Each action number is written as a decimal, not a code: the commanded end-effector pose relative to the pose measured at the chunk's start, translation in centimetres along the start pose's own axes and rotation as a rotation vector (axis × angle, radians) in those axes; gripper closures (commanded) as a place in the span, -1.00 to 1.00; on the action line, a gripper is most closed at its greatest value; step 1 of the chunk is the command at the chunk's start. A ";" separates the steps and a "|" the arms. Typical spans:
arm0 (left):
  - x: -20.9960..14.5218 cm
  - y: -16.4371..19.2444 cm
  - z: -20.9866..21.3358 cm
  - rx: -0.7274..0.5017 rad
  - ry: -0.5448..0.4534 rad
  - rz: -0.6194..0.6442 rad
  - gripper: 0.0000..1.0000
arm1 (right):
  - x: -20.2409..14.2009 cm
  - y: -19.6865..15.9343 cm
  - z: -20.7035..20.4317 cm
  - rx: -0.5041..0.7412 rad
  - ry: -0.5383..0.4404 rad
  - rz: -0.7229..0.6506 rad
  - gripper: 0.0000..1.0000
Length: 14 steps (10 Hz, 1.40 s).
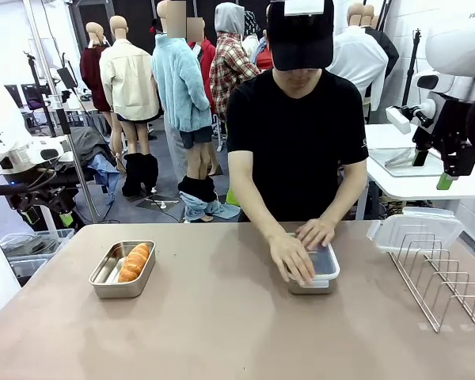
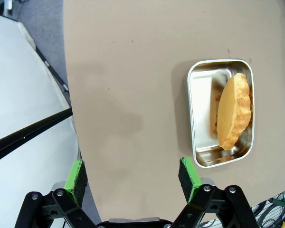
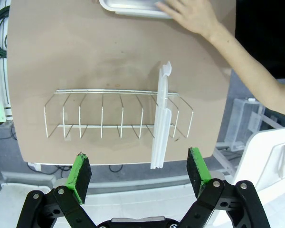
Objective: Place the bread in airtight containers.
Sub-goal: Pick up one Airtight Container lid and hand it to the human.
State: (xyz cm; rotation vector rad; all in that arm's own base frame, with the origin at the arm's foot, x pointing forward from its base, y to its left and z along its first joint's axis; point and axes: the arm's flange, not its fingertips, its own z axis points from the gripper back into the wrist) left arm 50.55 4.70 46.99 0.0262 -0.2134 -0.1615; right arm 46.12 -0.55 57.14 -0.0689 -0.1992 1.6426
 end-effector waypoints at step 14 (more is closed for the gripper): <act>-0.2 0.1 0.2 0.025 0.004 0.007 -1.00 | -0.1 0.1 0.1 0.009 0.014 0.019 -1.00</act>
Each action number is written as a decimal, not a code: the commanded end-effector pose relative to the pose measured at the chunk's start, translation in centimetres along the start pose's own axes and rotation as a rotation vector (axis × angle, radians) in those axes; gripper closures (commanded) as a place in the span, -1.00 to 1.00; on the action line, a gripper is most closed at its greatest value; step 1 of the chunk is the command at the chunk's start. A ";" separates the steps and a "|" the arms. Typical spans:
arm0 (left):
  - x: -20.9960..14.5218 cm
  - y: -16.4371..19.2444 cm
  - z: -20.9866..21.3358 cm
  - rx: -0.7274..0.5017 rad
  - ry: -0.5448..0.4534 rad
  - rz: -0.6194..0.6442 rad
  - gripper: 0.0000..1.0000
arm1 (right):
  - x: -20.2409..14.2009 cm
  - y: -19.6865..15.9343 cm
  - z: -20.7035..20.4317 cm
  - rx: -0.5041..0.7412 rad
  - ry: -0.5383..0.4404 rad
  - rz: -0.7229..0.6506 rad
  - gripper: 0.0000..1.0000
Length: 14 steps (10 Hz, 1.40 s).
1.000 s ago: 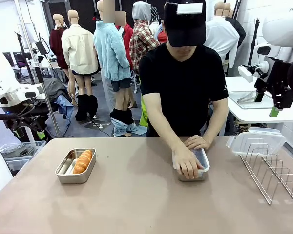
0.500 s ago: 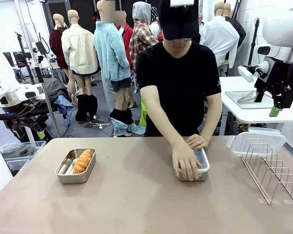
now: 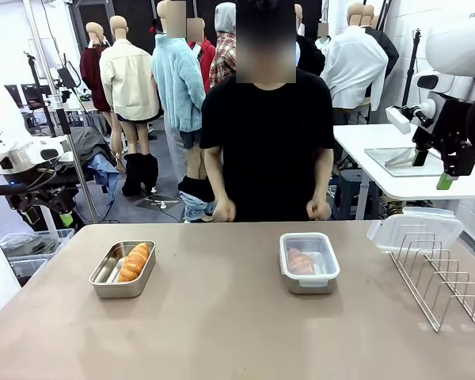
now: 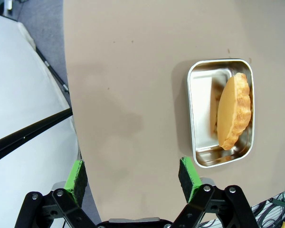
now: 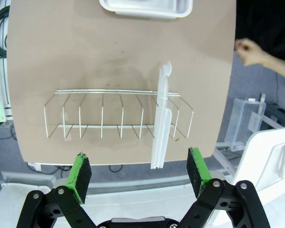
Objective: Place the bread in airtight containers.
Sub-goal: Pick up one Airtight Container lid and hand it to the human.
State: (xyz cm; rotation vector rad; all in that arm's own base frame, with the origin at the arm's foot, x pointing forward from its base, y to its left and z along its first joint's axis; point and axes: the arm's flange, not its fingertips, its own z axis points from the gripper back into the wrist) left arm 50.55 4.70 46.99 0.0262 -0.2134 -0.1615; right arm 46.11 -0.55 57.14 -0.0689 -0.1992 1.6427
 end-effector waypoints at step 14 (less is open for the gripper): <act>-0.2 0.1 0.2 0.025 0.004 0.007 -1.00 | -0.1 0.1 0.1 0.009 0.014 0.019 -1.00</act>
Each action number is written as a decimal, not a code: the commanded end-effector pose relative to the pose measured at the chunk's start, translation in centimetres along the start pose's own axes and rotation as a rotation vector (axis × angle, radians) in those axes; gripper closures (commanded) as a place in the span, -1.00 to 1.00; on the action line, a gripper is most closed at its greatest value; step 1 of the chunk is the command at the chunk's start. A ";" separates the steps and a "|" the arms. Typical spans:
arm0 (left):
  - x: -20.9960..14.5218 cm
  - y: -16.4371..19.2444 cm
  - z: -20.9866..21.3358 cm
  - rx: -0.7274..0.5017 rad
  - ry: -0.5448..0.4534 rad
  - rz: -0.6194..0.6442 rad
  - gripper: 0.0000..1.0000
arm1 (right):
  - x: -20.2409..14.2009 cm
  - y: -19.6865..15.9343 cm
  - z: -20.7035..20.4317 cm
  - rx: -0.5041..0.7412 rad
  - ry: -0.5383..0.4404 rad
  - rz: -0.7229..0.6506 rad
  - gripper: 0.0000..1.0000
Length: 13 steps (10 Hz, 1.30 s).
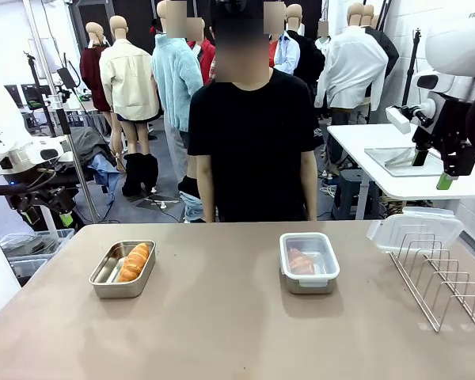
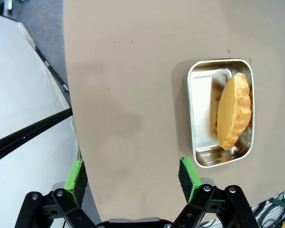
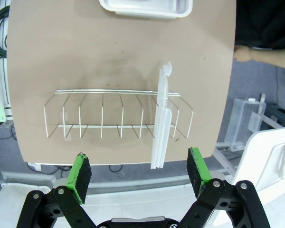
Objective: Place the bread in airtight containers.
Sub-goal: Pick up one Airtight Container lid and hand it to the human.
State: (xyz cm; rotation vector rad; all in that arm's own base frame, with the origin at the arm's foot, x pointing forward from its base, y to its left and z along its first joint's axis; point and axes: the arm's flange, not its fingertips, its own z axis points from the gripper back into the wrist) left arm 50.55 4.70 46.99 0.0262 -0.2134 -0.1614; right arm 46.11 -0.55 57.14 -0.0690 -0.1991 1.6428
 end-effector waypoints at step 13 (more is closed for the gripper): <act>-0.2 0.1 0.2 0.025 0.004 0.007 -1.00 | -1.9 -5.7 -13.5 0.073 0.026 -0.087 -1.00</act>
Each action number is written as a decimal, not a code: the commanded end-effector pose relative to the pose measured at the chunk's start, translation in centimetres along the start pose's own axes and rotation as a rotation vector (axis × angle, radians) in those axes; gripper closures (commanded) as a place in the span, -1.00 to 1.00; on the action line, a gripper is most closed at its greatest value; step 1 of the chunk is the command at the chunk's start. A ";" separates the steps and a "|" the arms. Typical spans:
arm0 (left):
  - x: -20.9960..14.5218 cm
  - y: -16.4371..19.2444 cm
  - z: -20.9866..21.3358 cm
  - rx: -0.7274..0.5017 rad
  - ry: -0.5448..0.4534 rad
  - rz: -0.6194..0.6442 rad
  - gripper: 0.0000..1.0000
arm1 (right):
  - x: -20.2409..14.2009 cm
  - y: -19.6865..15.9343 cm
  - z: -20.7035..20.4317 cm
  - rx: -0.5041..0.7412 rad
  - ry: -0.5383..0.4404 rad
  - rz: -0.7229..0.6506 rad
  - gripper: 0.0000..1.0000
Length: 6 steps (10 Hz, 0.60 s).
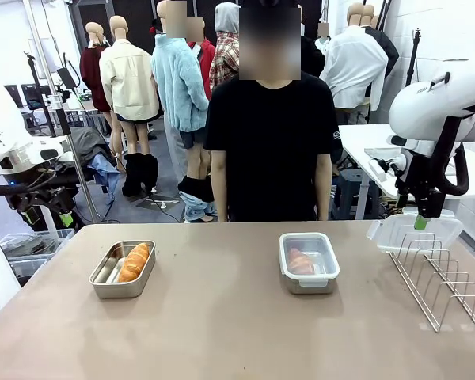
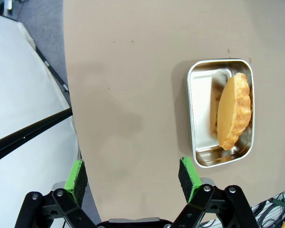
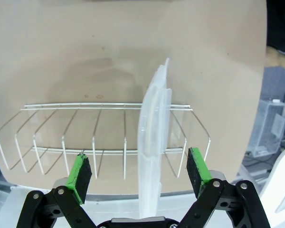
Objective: Place the bread in airtight containers.
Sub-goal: Pick up one Airtight Container lid and hand it to the human.
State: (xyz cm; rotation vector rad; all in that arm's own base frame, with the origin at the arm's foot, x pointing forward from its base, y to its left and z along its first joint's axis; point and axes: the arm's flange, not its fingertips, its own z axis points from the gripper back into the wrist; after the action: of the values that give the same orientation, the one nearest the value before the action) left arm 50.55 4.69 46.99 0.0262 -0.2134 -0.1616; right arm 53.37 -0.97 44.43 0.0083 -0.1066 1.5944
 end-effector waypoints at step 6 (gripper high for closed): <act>-0.2 0.1 0.2 0.025 0.004 0.007 -1.00 | -0.4 -2.7 -2.7 0.003 0.011 -0.004 -1.00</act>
State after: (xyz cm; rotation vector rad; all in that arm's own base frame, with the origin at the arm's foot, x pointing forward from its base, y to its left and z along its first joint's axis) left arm 50.55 4.69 46.99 0.0262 -0.2133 -0.1616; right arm 55.56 -0.83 41.72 0.0028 -0.0970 1.5917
